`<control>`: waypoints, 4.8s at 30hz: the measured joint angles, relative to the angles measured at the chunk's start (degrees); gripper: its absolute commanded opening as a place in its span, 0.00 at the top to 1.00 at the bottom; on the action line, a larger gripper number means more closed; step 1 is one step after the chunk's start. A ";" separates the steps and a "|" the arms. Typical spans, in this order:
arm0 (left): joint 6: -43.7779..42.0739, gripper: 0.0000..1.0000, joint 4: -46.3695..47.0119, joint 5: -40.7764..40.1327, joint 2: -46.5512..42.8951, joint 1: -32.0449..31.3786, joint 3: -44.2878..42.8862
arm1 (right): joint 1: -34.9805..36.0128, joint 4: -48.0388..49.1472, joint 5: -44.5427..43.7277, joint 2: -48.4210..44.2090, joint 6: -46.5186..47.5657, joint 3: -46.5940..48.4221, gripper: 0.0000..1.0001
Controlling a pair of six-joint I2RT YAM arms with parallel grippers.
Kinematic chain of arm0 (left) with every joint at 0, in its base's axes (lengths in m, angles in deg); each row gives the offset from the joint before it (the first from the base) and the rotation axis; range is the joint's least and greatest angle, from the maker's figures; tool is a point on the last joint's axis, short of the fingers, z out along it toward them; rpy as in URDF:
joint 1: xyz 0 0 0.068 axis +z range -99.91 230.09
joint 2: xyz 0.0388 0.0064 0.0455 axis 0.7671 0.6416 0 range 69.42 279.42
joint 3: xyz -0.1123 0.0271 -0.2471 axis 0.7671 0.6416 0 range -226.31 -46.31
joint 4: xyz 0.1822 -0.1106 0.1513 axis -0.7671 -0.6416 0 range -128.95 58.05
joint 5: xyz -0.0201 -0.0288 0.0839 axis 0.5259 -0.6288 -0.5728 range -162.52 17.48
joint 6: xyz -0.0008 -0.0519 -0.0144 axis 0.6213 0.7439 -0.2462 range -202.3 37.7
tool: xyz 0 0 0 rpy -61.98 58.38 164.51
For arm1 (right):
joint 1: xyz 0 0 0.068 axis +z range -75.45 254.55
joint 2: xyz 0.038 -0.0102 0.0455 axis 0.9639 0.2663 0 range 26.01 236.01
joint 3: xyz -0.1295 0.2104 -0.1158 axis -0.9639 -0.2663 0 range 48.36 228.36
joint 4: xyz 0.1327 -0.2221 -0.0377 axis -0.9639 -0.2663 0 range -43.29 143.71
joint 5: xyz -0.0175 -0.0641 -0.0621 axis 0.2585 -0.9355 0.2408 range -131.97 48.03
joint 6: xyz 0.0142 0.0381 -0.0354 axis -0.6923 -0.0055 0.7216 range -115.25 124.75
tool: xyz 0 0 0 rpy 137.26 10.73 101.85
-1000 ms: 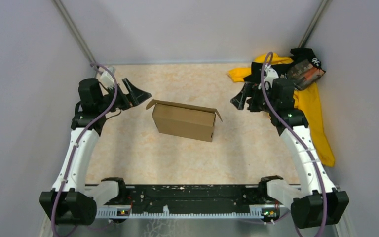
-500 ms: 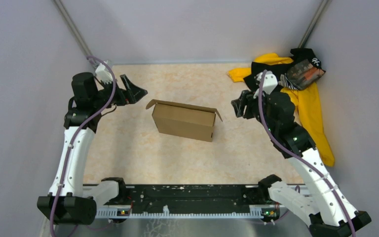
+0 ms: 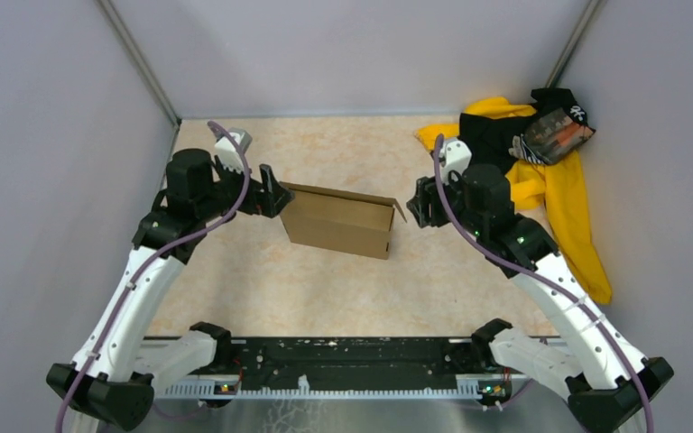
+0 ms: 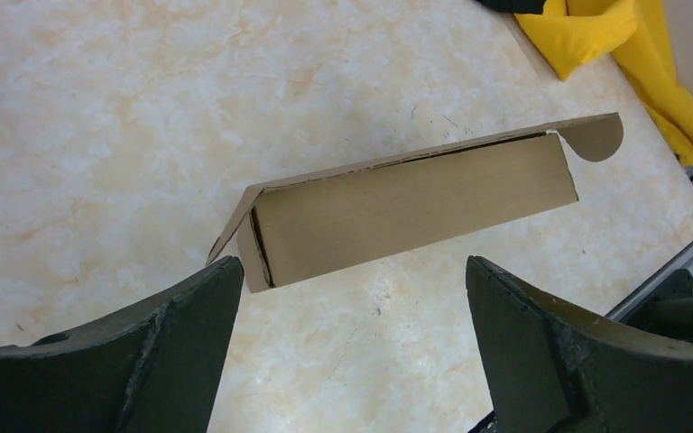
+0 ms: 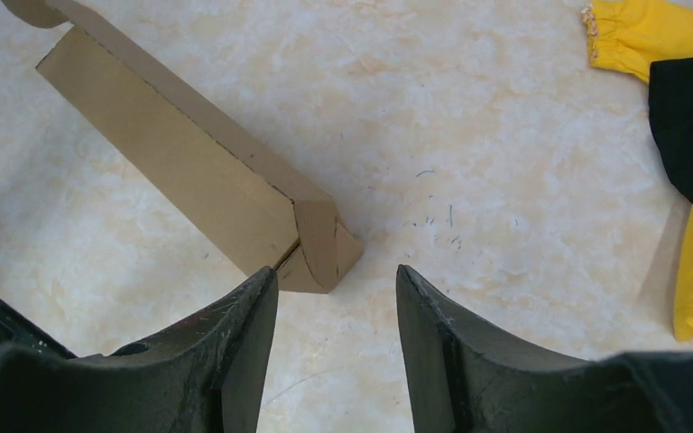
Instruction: Fold the paper box
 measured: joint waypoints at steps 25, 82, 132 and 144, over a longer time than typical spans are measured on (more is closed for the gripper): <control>-10.93 0.01 -4.24 -34.67 0.81 -16.52 -1.03 | 13.31 2.62 -16.39 5.11 3.30 -3.65 0.68; -14.03 0.32 -0.39 -23.45 5.49 -9.07 1.38 | 13.29 5.42 -16.55 10.60 3.39 -3.58 0.85; -13.55 0.28 -0.42 -20.90 5.81 -8.57 1.38 | 13.31 7.10 -19.58 9.27 3.52 -3.19 0.90; -13.16 0.39 -0.39 -21.14 5.81 -8.15 1.38 | 13.29 7.56 -20.02 11.13 3.93 -3.17 0.91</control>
